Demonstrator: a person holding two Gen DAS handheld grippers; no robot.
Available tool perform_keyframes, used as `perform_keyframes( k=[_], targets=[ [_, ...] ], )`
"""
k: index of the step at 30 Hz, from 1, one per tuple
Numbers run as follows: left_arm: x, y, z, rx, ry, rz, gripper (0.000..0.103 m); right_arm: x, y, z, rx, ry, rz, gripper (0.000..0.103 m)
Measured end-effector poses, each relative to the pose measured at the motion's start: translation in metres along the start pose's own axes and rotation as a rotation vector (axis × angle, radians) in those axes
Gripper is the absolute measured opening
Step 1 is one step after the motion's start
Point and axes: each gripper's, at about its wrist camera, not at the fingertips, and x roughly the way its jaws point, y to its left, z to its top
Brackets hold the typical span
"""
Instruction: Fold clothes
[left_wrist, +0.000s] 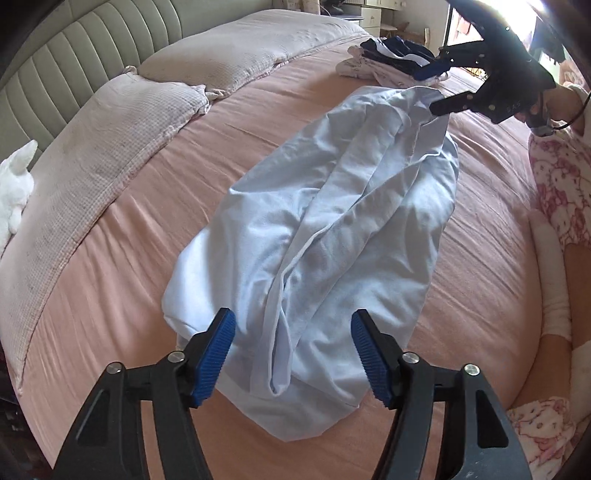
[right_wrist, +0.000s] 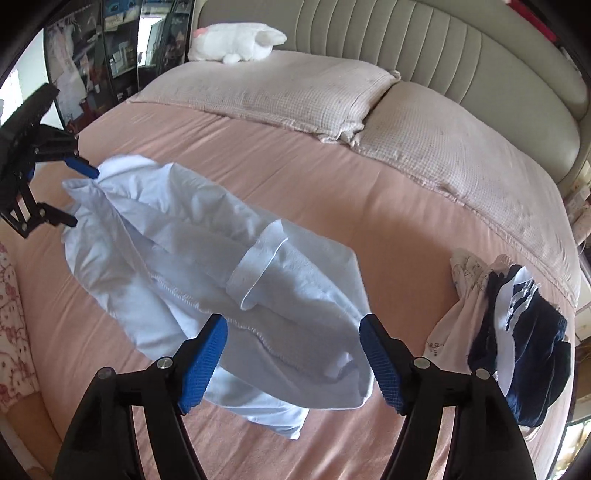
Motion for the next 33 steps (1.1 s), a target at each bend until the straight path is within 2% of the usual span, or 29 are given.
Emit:
perform_keyframes(
  k=[1, 4, 6, 7, 8, 10, 15, 20, 22, 24, 26, 27, 30, 32, 33],
  targets=[
    [0.006, 0.002, 0.0, -0.006, 0.013, 0.026, 0.006, 0.004, -0.004, 0.001, 0.006, 0.002, -0.032, 0.074],
    [0.009, 0.008, 0.0, -0.026, 0.026, 0.056, 0.006, 0.016, -0.015, 0.003, 0.022, 0.014, -0.118, 0.078],
    [0.003, 0.009, 0.0, -0.029, 0.021, 0.046, 0.005, 0.045, -0.026, -0.004, 0.038, 0.123, -0.042, 0.078],
    [-0.001, 0.009, -0.001, -0.031, 0.017, 0.041, 0.005, 0.058, -0.03, -0.008, 0.056, 0.176, 0.009, 0.072],
    [-0.007, 0.009, -0.002, -0.032, 0.011, 0.036, 0.005, 0.065, -0.034, -0.012, 0.087, 0.195, 0.068, 0.053],
    [-0.02, 0.009, -0.005, -0.034, 0.0, 0.027, 0.005, 0.065, -0.038, -0.015, 0.15, 0.192, 0.164, 0.038],
    [-0.034, 0.011, -0.026, -0.076, 0.024, -0.032, 0.005, 0.035, -0.039, -0.023, 0.142, 0.172, 0.209, 0.032],
    [-0.019, -0.006, -0.042, -0.041, 0.086, -0.028, 0.008, 0.042, -0.058, -0.056, 0.225, 0.276, 0.125, 0.032],
    [-0.014, -0.01, -0.044, -0.026, 0.116, -0.021, 0.008, 0.039, -0.061, -0.057, 0.253, 0.276, 0.107, 0.032],
    [-0.014, -0.009, -0.045, -0.044, 0.145, -0.041, 0.009, 0.03, -0.054, -0.051, 0.197, 0.273, 0.042, 0.041],
    [-0.021, -0.009, -0.05, -0.061, 0.166, -0.062, 0.013, 0.021, -0.042, -0.046, 0.106, 0.303, -0.019, 0.065],
    [-0.027, -0.009, -0.053, -0.067, 0.165, -0.077, 0.013, 0.017, -0.039, -0.046, 0.079, 0.322, -0.006, 0.067],
    [-0.054, -0.004, -0.06, -0.085, 0.091, -0.167, 0.019, -0.002, -0.043, -0.043, 0.123, 0.256, 0.079, 0.067],
    [-0.07, 0.004, -0.064, -0.117, 0.054, -0.223, 0.03, -0.012, -0.047, -0.034, 0.17, 0.172, 0.126, 0.067],
    [-0.077, 0.007, -0.064, -0.133, 0.034, -0.219, 0.035, -0.014, -0.046, -0.026, 0.18, 0.126, 0.113, 0.067]
  ],
)
